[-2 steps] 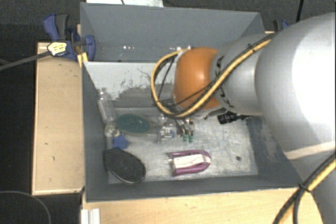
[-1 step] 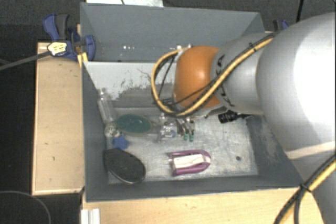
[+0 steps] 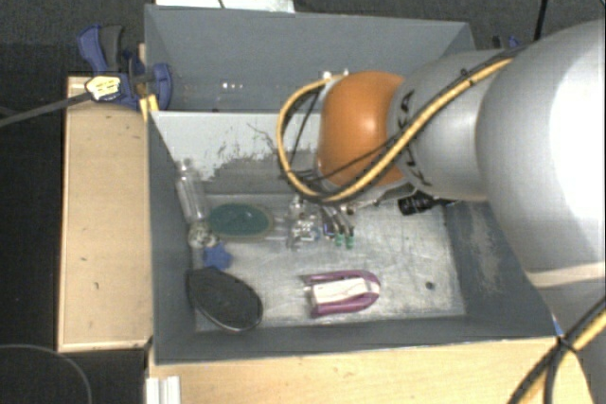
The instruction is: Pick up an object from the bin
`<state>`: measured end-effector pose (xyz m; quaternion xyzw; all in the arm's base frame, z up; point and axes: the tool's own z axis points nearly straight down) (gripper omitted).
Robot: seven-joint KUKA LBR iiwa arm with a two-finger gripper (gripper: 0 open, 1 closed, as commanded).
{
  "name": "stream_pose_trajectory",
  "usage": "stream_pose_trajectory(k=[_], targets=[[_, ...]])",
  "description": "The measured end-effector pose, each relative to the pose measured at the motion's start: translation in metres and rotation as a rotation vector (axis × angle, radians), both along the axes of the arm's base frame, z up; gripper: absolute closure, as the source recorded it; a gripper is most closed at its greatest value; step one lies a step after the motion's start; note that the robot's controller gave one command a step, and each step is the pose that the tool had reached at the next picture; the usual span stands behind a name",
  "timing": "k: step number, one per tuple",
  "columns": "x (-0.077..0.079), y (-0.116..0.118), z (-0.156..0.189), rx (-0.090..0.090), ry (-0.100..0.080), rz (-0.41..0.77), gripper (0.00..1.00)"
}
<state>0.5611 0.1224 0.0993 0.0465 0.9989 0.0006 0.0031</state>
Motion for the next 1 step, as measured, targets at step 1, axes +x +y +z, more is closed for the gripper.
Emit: stream_pose_trajectory(k=[1], targets=[[0.0019, 0.0004, 0.0570, 0.001, -0.002, 0.004, 1.00]])
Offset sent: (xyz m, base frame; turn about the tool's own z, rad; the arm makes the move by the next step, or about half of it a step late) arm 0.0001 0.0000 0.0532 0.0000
